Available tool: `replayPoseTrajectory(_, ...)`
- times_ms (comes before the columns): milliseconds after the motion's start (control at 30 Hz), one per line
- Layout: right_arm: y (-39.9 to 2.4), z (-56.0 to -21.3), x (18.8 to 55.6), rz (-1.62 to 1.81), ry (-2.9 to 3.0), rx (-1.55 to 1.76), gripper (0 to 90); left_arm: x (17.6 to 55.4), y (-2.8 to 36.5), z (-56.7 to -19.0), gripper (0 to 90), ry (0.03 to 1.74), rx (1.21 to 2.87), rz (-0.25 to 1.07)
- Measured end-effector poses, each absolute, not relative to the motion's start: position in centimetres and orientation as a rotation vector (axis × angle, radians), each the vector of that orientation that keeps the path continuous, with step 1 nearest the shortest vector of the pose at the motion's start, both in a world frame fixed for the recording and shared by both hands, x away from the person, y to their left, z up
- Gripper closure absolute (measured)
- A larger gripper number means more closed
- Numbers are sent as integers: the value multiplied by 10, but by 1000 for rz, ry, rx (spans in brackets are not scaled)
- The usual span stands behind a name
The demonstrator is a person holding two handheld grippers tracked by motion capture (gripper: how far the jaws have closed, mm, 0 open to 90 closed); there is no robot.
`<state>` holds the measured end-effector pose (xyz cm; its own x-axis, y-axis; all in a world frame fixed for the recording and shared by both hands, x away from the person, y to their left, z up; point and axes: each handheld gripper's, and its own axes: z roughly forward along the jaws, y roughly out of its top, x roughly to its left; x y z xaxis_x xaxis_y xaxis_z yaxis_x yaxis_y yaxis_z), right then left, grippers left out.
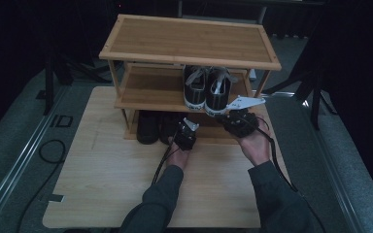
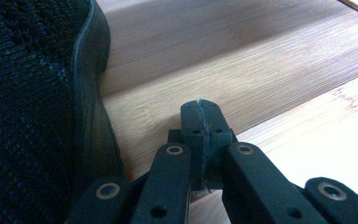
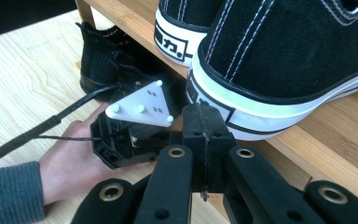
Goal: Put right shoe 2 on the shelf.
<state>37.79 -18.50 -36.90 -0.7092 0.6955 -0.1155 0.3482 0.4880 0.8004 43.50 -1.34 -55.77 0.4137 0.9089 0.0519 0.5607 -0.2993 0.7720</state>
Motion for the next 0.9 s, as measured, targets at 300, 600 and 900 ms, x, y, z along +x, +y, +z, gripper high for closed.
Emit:
replayPoseTrajectory(300,-193,-371,378,1081,2306,881,900,435,-13,-558,899,1243,1991,649)
replayPoseTrajectory(600,-188,-373,379,1085,2309,876,900,435,-14,-558,900,1242,1989,652)
replayPoseTrajectory(900,-208,-373,380,1052,2283,915,900,435,-15,-558,899,1245,1976,625)
